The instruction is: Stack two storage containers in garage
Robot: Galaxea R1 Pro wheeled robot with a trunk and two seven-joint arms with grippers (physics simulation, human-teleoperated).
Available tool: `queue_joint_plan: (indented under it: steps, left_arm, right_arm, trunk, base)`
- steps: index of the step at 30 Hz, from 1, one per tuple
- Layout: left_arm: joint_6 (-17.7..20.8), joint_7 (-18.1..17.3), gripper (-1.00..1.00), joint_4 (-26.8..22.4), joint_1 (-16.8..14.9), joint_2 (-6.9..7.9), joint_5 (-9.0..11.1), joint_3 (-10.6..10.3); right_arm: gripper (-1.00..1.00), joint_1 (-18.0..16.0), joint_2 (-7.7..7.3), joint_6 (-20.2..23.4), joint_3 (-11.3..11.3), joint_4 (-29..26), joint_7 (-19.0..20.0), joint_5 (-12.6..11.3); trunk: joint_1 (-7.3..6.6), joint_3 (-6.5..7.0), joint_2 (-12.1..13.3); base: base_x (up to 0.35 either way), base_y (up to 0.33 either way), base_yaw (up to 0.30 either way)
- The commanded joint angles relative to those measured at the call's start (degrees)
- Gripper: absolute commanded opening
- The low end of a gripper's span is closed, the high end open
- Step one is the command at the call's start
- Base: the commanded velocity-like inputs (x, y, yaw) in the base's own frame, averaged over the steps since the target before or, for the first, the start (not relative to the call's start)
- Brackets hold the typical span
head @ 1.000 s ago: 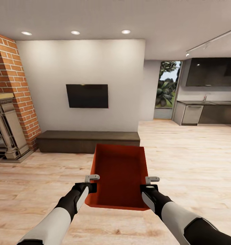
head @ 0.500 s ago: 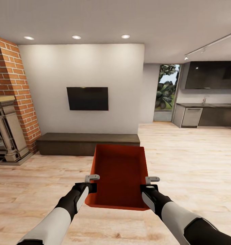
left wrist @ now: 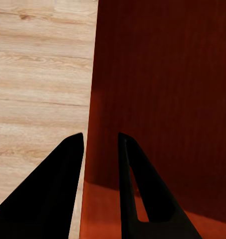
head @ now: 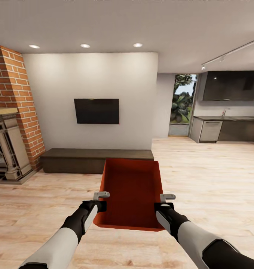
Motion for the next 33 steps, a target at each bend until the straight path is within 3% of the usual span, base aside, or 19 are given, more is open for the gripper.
queue_joint_plan:
  steps: [1, 22, 33]
  left_arm:
    - [0.4, 0.5, -1.0, 0.0, 0.0, -0.09, -0.6, 0.2]
    - [0.4, 0.5, -1.0, 0.0, 0.0, -0.08, -0.6, 0.2]
    - [0.4, 0.5, -1.0, -0.1, 0.0, -0.01, -0.6, 0.2]
  right_arm:
    - [-1.0, 0.0, 0.46, 0.5, 0.7, -1.0, -0.4, 1.2]
    - [-1.0, 0.0, 0.46, 0.5, 0.7, -1.0, -0.4, 1.2]
    - [-1.0, 0.0, 0.46, 0.5, 0.7, -1.0, -0.4, 1.1]
  trunk:
    - [0.02, 0.06, 0.0]
    - [0.02, 1.93, 0.0]
    - [0.02, 2.06, 0.0]
  base:
    - [0.0, 0.0, 0.0]
    - [0.0, 0.0, 0.0]
    - [0.0, 0.0, 0.0]
